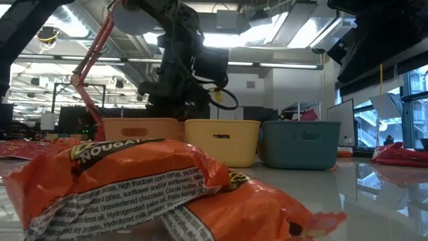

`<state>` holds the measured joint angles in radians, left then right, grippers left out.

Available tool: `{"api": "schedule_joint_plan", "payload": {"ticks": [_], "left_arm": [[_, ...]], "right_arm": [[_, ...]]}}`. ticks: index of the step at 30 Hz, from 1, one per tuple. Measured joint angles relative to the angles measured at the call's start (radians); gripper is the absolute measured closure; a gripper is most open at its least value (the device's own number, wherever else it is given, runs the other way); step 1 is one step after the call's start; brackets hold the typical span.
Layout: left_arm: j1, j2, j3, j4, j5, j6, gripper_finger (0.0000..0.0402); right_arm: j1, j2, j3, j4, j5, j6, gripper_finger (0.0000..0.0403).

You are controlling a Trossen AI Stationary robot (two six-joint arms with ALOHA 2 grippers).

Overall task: Sort candy
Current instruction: Move the orange bin to the center of the table, then put the pink candy into the blue bin

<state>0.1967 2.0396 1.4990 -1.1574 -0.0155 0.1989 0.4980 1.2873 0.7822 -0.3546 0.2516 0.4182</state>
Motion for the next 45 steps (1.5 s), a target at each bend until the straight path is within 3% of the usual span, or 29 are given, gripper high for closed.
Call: {"api": "schedule_joint_plan", "payload": {"ticks": [6,16,27,34,40,45], "left_arm": [[-0.001,0.0,0.0,0.01,-0.005,-0.01,0.0374],[-0.002,-0.001,0.0,0.042,-0.051,-0.019,0.0295],[-0.034,-0.009,0.143,-0.173,-0.093,-0.091,0.0274],[-0.114,-0.066,0.275,-0.343,-0.094,-0.241,0.0274],[-0.242,-0.165,0.286,-0.299,-0.113,-0.385,0.0274],[-0.366,-0.212,0.285,-0.25,-0.205,-0.461,0.0274]], "right_arm": [[0.0,0.0,0.0,0.0,0.0,-0.003,0.0395],[0.0,0.0,0.0,0.0,0.0,-0.004,0.0395],[0.0,0.0,0.0,0.0,0.0,-0.004,0.0395],[0.0,0.0,0.0,-0.014,-0.01,-0.004,0.0395],[0.0,0.0,0.0,-0.015,-0.036,-0.004,0.0395],[0.0,0.0,0.0,-0.015,-0.046,0.001,0.0395]]}}
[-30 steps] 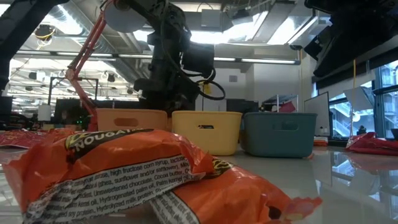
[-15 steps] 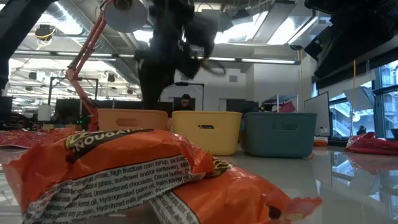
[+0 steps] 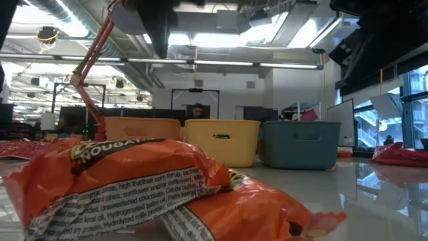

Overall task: Sort candy
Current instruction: Put the pink candy into the blue bin

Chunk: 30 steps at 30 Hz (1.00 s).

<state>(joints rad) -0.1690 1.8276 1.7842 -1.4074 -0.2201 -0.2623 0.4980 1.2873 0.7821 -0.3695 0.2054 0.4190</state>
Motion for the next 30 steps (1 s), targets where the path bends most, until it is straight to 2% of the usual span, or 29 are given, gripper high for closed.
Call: {"api": "schedule_joint_plan", "payload": {"ticks": [5,9,12,17,22,30], "left_arm": [[-0.105,-0.037,-0.042,0.049,-0.119,-0.083,0.0274],[-0.15,-0.082,-0.143,0.071,-0.173,-0.142,0.0274],[-0.155,-0.145,-0.257,0.127,-0.191,-0.186,0.0274],[-0.138,-0.295,-0.486,0.313,-0.196,-0.197,0.0274],[-0.098,-0.422,-0.644,0.489,-0.199,-0.154,0.0274],[-0.051,-0.454,-0.713,0.599,-0.205,-0.085,0.0274]], "right_arm": [[0.0,0.0,0.0,0.013,-0.022,0.058,0.0395],[-0.002,0.0,0.0,0.017,-0.067,0.111,0.0395],[-0.016,0.0,-0.001,0.052,-0.067,0.092,0.0395],[-0.016,0.0,0.0,0.038,-0.098,0.124,0.0395],[-0.015,-0.007,0.045,-0.185,-0.035,0.298,0.0395],[-0.014,-0.088,0.052,-0.663,-0.037,0.548,0.0395]]}}
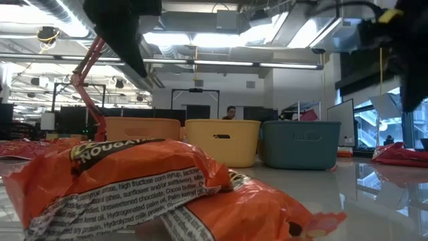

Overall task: Sort candy
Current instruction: Put the pink candy into the blue bin

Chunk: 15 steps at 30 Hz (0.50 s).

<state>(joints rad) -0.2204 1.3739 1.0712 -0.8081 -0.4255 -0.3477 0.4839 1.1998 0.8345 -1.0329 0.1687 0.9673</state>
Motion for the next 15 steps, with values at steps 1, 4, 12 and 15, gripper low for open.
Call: {"api": "schedule_joint_plan", "payload": {"ticks": [1,4,12,15], "left_arm": [[0.001,0.0,-0.006,0.012,0.0,0.01,0.0274],[0.001,0.0,-0.019,0.039,0.0,0.012,0.0274],[-0.001,0.005,-0.019,0.042,0.0,0.059,0.0274],[-0.001,0.005,-0.019,0.043,0.001,0.061,0.0274]], "right_arm": [[0.0,-0.018,0.0,-0.042,0.0,0.029,0.0395],[-0.002,-0.074,0.0,-0.113,0.003,0.111,0.0395],[-0.08,-0.124,-0.041,-0.147,-0.005,0.154,0.0365],[-0.121,-0.124,-0.093,-0.149,-0.039,0.155,0.0322]]}}
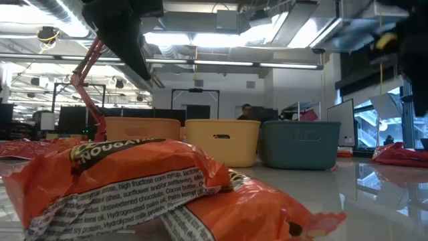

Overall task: Sort candy
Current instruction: Put the pink candy into the blue bin

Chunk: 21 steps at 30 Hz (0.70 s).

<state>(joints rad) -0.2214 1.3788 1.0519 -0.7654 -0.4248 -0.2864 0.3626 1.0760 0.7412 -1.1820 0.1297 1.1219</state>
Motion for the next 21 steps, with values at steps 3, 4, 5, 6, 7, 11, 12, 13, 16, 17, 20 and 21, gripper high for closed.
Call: {"api": "schedule_joint_plan", "payload": {"ticks": [3,4,5,6,7,11,12,13,16,17,20,21], "left_arm": [[0.0,0.0,0.0,0.0,0.0,0.002,0.0274],[0.0,0.0,0.0,0.0,0.0,0.007,0.0274],[0.0,0.0,0.0,0.0,0.0,0.01,0.0274],[0.0,0.0,0.0,-0.001,0.0,0.015,0.0274],[0.0,0.0,0.0,0.0,0.0,0.021,0.0274],[0.0,0.0,0.0,0.0,0.0,0.029,0.0274],[0.0,0.0,0.0,0.0,0.0,0.03,0.0274],[0.0,0.0,0.0,0.0,0.0,0.03,0.0274],[0.0,0.0,0.0,0.001,0.0,0.029,0.0274],[0.0,0.0,0.0,0.001,0.001,0.029,0.0274],[0.0,0.0,0.0,0.002,0.001,0.033,0.0274],[0.0,0.0,0.0,0.002,0.0,0.036,0.0274]], "right_arm": [[-0.047,0.0,-0.053,0.004,-0.006,0.036,0.028],[-0.065,0.002,-0.055,0.01,0.005,0.042,0.027],[-0.079,0.002,-0.055,0.031,0.011,0.049,0.0261],[-0.093,0.002,-0.055,0.051,0.012,0.052,0.0255],[-0.108,0.002,-0.055,0.065,0.017,0.052,0.0251],[-0.161,0.004,-0.074,0.085,0.015,0.054,0.0248],[-0.174,0.008,-0.078,0.085,0.01,0.057,0.0249],[-0.185,0.01,-0.084,0.091,0.008,0.06,0.025],[-0.213,0.03,-0.1,0.122,0.0,0.067,0.0253],[-0.219,0.041,-0.104,0.133,0.001,0.063,0.0253],[-0.233,0.078,-0.115,0.133,0.009,0.054,0.0253],[-0.235,0.089,-0.119,0.131,0.012,0.055,0.0253]]}}
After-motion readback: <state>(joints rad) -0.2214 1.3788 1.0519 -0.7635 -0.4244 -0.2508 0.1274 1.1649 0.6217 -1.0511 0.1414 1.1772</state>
